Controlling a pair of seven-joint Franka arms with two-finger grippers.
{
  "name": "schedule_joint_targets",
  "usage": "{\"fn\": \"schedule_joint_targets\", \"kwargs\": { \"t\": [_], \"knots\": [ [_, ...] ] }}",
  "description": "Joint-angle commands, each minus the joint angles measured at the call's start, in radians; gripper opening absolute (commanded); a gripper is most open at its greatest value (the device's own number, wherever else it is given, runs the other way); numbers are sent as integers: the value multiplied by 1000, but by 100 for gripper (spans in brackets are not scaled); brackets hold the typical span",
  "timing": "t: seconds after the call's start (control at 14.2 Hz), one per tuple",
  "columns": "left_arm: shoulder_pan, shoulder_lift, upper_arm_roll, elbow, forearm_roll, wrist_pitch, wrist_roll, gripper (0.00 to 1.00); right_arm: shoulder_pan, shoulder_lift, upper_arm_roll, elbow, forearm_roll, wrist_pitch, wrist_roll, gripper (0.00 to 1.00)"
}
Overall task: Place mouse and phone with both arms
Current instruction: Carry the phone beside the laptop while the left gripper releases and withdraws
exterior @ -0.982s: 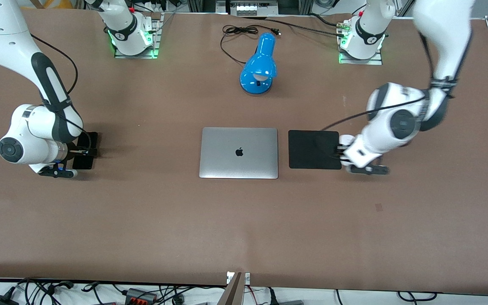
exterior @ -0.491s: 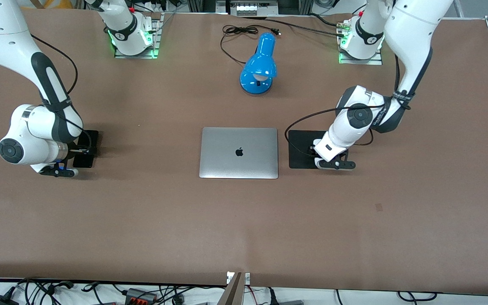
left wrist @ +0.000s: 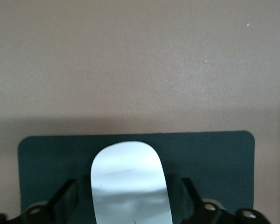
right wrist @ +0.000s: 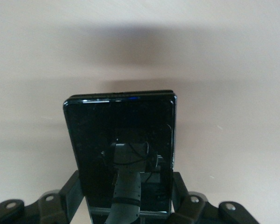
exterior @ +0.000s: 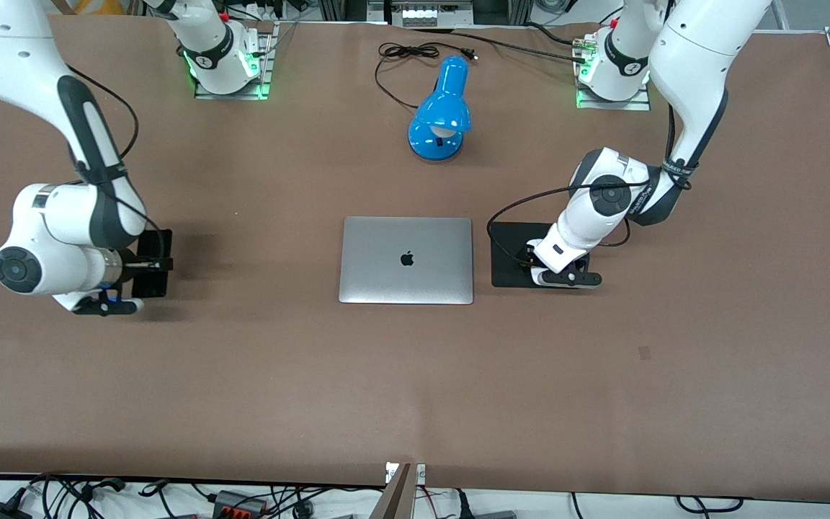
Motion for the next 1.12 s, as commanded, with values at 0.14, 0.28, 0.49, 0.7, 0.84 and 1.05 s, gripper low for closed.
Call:
{"fn": "schedule_joint_targets", "kwargs": {
  "t": [0.14, 0.28, 0.49, 0.7, 0.84, 1.05],
  "knots": [
    [11, -157, 9, 25, 20, -132, -16, 100, 178, -7, 0, 29, 147, -28, 68, 29],
    [40, -194, 15, 117, 21, -329, 34, 100, 241, -6, 0, 29, 171, -21, 152, 29],
    [99, -204, 15, 312, 21, -709, 146, 100, 321, 16, 0, 22, 172, 40, 250, 29],
    [146, -196, 15, 493, 20, -1069, 284, 100, 394, 46, -2, 22, 172, 103, 332, 29],
    [186, -201, 14, 558, 15, -1144, 337, 100, 410, 72, -2, 22, 172, 133, 347, 30],
    [205, -205, 15, 708, 15, -1310, 342, 100, 440, 97, -2, 23, 174, 143, 398, 30]
  ]
}}
